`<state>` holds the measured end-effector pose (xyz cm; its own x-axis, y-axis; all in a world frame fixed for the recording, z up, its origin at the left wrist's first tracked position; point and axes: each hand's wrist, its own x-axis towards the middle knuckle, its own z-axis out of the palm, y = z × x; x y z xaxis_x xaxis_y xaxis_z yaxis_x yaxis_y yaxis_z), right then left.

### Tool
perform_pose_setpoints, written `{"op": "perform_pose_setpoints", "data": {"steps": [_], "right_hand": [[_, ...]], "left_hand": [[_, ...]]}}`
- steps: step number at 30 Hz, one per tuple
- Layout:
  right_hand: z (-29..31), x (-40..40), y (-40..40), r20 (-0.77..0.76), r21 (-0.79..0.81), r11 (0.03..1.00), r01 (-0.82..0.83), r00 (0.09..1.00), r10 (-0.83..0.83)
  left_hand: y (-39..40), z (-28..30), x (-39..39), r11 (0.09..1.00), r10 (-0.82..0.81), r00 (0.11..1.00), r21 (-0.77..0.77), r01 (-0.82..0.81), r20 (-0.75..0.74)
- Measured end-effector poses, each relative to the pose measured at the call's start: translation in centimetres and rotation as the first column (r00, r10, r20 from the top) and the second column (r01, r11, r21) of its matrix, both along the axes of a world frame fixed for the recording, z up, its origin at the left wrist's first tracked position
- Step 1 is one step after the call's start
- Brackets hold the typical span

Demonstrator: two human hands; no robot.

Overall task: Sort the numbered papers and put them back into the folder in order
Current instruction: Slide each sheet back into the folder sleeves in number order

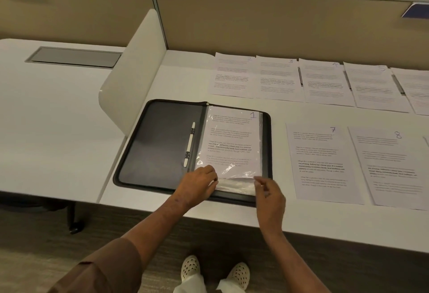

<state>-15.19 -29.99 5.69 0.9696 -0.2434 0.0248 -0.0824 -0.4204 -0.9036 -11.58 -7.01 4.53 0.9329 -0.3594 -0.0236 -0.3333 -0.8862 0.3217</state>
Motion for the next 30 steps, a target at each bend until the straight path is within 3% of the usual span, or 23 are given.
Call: {"op": "perform_pose_setpoints", "data": {"steps": [3, 7, 12, 19, 24, 26, 30], "right_hand": [[0.6, 3.3, -1.0, -0.164, 0.205, 0.958, 0.199, 0.972, -0.167], [0.3, 6.4, -1.4, -0.418, 0.296, 0.929, 0.222, 0.905, -0.083], [-0.5, 8.0, -1.6, -0.590, 0.431, 0.854, 0.293, 0.807, 0.021], [2.2, 8.6, -0.8, -0.459, 0.485, 0.866, 0.123, 0.878, 0.133], [3.9, 10.0, -0.3, -0.349, 0.492, 0.869, -0.047, 0.904, 0.246], [4.1, 10.4, -0.2, -0.292, 0.491, 0.861, -0.129, 0.907, 0.303], [4.6, 10.9, -0.3, -0.256, 0.518, 0.836, -0.181, 0.899, 0.354]], "left_hand": [[-0.4, -0.2, 0.0, 0.999, 0.038, 0.999, -0.021, -0.039, -0.035], [-0.5, -0.2, -0.2, 0.997, 0.066, 0.997, -0.039, -0.068, -0.049], [-0.8, -0.1, -0.6, 0.990, 0.114, 0.993, -0.076, -0.117, -0.034], [-4.8, 1.2, -1.2, 0.960, 0.206, 0.978, -0.195, -0.200, 0.011], [-8.4, 0.8, -0.7, 0.929, 0.366, 0.915, -0.125, -0.349, 0.167], [-8.6, 1.0, -0.6, 0.874, 0.465, 0.873, -0.232, -0.426, 0.149], [-6.7, 2.2, 0.0, 0.663, 0.679, 0.733, -0.458, -0.592, 0.036]]}}
